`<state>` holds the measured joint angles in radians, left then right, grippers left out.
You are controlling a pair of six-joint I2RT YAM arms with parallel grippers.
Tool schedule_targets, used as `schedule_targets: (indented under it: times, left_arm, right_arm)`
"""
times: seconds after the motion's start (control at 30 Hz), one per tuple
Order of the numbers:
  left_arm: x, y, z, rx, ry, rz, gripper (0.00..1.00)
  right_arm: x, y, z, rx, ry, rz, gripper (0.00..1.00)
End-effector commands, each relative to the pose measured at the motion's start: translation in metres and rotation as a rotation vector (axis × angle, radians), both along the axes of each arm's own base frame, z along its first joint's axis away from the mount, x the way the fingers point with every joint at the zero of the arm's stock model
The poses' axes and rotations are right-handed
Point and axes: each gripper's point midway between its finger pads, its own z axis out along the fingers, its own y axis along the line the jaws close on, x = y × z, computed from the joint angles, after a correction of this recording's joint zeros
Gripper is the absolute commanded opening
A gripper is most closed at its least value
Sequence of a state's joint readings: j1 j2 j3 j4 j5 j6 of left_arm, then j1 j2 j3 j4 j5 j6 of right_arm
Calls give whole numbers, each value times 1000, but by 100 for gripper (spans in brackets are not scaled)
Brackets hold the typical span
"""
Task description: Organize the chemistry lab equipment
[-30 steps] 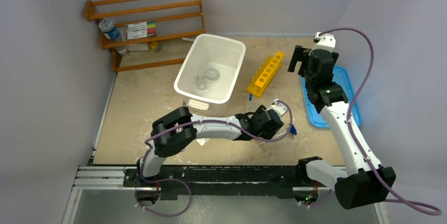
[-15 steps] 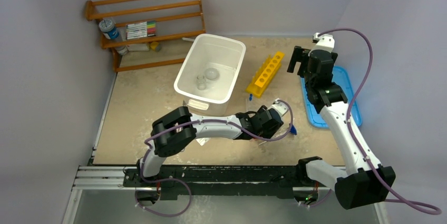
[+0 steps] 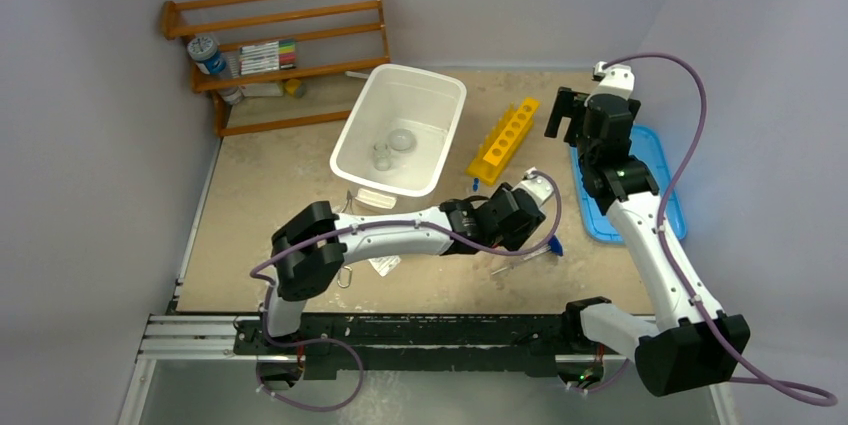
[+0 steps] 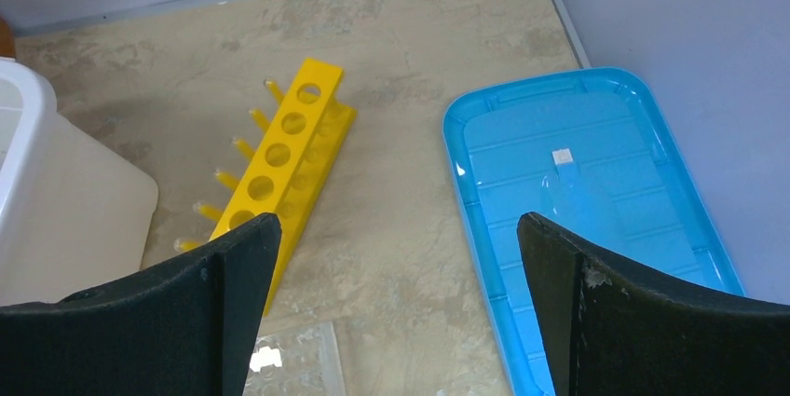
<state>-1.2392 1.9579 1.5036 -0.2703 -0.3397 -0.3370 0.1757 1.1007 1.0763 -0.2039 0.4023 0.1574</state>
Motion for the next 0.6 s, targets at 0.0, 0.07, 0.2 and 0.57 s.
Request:
schedule_targets:
  times: [0.0,0.07,0.2,0.57]
  left_arm:
    - [14,1,97,-89,-125,25,31]
    - [19,7,119,-84,-157,39,30]
    - [31,21,153,-100,-218,102,27]
    - [109,124,204,-106,-291,392,17]
  right_arm:
    - [7,-5,3,5,-13,-33,100]
    - [6,-10,1,10,-8,-59,100]
    - [0,-25,9,10,-37,-126,100]
    - [-10,-33,29,11,-115,-153,100]
